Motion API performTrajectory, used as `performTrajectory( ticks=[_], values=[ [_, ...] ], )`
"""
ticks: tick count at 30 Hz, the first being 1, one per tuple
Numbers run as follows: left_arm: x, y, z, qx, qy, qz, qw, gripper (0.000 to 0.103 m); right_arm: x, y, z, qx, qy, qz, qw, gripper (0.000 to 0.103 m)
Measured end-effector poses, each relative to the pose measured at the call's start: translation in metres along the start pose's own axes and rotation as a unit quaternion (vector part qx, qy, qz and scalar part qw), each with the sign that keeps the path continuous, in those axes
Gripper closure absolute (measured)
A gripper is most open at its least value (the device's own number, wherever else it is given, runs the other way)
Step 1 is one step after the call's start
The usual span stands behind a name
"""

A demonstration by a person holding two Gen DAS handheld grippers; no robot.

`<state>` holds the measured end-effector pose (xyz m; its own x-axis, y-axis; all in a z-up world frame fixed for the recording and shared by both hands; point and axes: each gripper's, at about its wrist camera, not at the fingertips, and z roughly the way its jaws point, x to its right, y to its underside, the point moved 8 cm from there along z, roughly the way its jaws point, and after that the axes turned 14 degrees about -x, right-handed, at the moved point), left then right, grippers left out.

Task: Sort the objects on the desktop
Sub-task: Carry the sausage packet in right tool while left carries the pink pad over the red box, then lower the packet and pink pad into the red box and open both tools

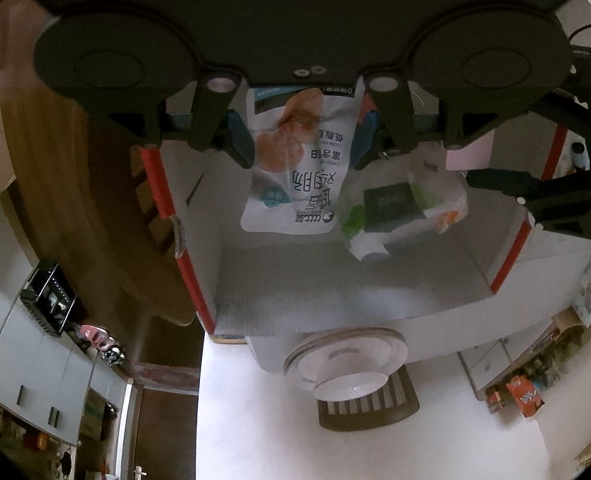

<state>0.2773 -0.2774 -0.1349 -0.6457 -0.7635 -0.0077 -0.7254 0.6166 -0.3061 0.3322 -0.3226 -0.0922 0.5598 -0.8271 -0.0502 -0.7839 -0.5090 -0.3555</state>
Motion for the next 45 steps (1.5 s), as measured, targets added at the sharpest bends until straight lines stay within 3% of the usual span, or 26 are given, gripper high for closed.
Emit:
performTrajectory(
  ticks=[6, 20, 42, 45],
  values=[
    [-0.004, 0.001, 0.005, -0.010, 0.028, -0.028, 0.9992, 0.049, 0.003, 0.002, 0.006, -0.006, -0.007, 0.002, 1.000, 0.045],
    [-0.004, 0.004, -0.002, 0.005, 0.023, -0.042, 0.9988, 0.040, 0.003, 0.005, -0.009, 0.011, -0.012, -0.009, 1.000, 0.036],
    [-0.004, 0.036, -0.073, 0.103, 0.016, -0.061, 0.9926, 0.034, -0.034, 0.020, -0.075, 0.063, -0.046, -0.034, 0.996, 0.021],
    [-0.008, 0.046, -0.083, 0.115, 0.017, -0.060, 0.9914, 0.034, -0.048, 0.023, -0.084, 0.074, -0.044, -0.038, 0.996, 0.014]
  ],
)
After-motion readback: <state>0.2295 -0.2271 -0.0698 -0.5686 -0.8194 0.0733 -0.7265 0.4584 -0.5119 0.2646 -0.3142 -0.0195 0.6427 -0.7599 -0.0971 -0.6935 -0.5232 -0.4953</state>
